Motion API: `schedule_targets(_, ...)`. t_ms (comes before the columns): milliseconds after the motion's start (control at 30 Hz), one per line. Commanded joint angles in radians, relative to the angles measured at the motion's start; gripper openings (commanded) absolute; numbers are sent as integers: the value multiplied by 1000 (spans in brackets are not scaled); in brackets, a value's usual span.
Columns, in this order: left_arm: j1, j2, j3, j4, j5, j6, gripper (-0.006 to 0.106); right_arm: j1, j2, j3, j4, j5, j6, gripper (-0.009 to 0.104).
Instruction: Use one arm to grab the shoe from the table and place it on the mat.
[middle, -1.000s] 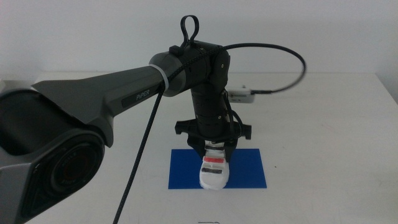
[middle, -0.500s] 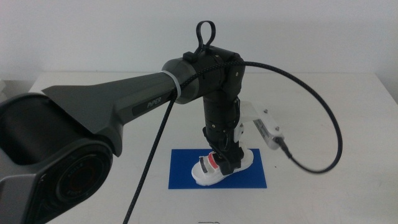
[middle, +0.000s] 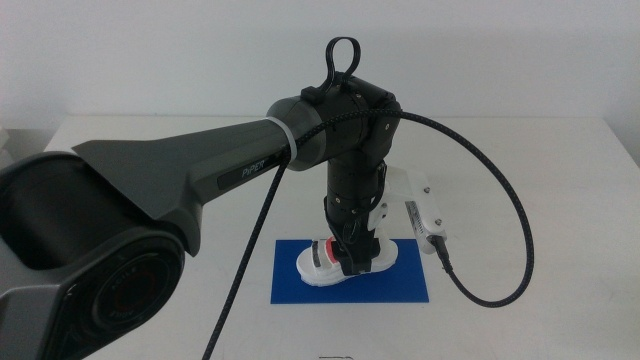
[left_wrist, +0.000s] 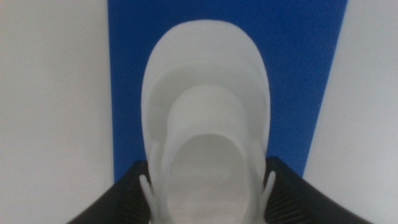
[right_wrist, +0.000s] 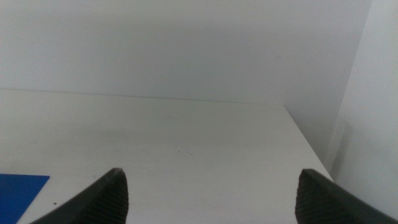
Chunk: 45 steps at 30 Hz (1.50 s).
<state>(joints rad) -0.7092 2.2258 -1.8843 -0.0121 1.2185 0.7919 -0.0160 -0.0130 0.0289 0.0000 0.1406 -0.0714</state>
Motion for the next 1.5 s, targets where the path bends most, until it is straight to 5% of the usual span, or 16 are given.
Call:
schedule_targets(0, -6, -66, -31, 2, 103, 4, 18, 2, -19, -19, -9, -76, -5, 94)
schedule_targets(1267, -6, -28, -32, -66, 82, 90, 19, 2, -19, -19, -9, -76, -5, 94)
schedule_targets(1400, -6, -28, -32, -78, 80, 90, 27, 2, -19, -19, -9, -76, -5, 94)
schedule_targets(1467, -6, -28, -32, -78, 80, 90, 41, 2, -19, -19, -9, -76, -5, 94)
